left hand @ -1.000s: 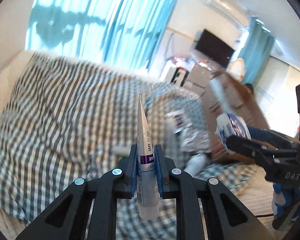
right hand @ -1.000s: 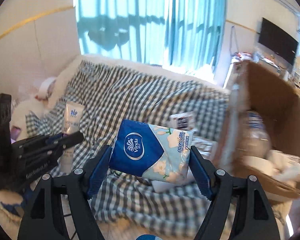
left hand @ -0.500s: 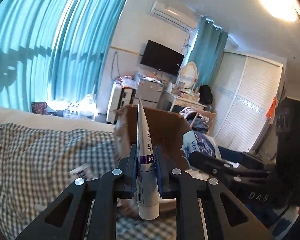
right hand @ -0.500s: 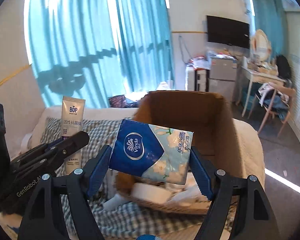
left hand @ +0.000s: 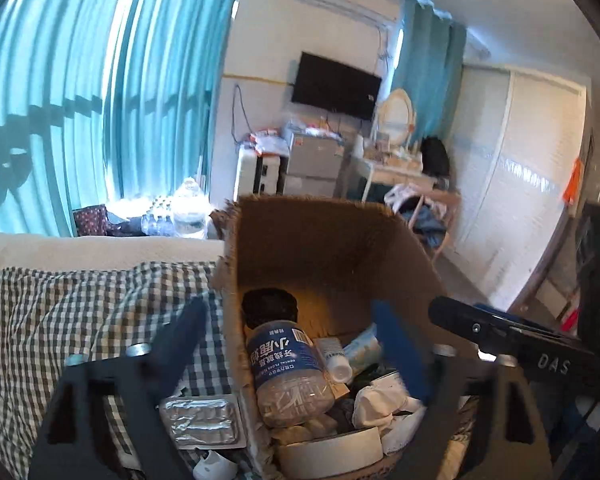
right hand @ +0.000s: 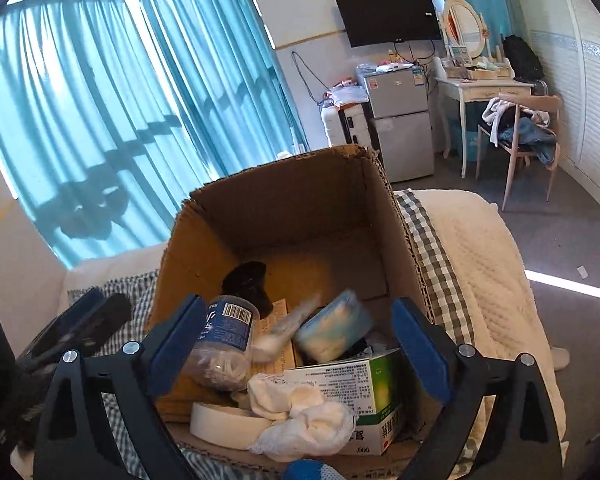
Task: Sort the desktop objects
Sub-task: 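Grasp the green snack packet with the left gripper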
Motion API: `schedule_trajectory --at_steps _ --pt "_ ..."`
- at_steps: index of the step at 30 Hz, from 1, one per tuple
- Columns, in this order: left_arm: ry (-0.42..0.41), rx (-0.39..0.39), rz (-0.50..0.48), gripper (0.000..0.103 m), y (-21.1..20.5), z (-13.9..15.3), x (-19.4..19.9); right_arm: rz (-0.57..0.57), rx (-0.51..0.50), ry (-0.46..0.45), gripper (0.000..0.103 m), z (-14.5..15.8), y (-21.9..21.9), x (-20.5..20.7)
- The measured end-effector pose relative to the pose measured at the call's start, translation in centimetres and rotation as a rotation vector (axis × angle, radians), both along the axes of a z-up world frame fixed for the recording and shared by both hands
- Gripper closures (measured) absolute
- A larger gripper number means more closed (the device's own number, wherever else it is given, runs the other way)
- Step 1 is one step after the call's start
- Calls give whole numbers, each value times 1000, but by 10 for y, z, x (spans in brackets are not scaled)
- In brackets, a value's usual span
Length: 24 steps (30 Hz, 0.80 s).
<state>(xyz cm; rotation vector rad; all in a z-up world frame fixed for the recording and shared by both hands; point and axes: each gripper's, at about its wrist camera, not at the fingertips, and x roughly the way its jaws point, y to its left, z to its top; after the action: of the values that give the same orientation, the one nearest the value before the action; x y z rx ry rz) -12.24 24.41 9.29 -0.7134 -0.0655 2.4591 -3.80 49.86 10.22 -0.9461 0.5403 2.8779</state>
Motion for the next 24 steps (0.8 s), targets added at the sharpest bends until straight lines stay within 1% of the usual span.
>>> schedule_trajectory --at_steps 1,2,3,5,9,10,12,13,15,16,18,19,21,22,24 --pt "12 30 18 3 -17 4 7 8 7 7 9 2 -4 4" --pt "20 36 28 0 -27 8 11 19 18 15 9 5 -9 8" --pt "28 33 39 0 -37 11 16 35 30 25 9 9 -16 13" --pt "56 -15 88 0 -66 20 29 67 43 41 9 13 -32 20" --pt "94 -107 171 0 -115 32 51 179 62 86 8 27 -74 39" --pt "96 -135 206 0 -133 32 57 213 67 97 8 29 -90 44" --pt "81 -169 240 0 -152 30 59 279 77 100 7 28 -122 51" --pt "58 -199 260 0 -167 22 60 303 81 95 6 24 -135 53" --pt "40 -237 278 0 -182 3 60 357 83 77 4 10 -163 54" --pt "28 -269 299 0 -194 -14 59 395 75 55 4 -1 -179 52" --pt "-1 -306 327 0 -203 -42 56 443 87 -6 4 -25 -207 45" --pt "-36 -322 330 0 -211 -65 54 467 93 -37 4 -38 -221 40" --pt "-101 -319 335 0 -223 -98 49 480 107 -74 4 -59 -240 35" --pt "-124 -312 338 0 -225 -109 46 475 117 -89 4 -69 -248 33" --pt "-203 -291 351 0 -234 -147 39 479 133 -124 4 -84 -258 25"
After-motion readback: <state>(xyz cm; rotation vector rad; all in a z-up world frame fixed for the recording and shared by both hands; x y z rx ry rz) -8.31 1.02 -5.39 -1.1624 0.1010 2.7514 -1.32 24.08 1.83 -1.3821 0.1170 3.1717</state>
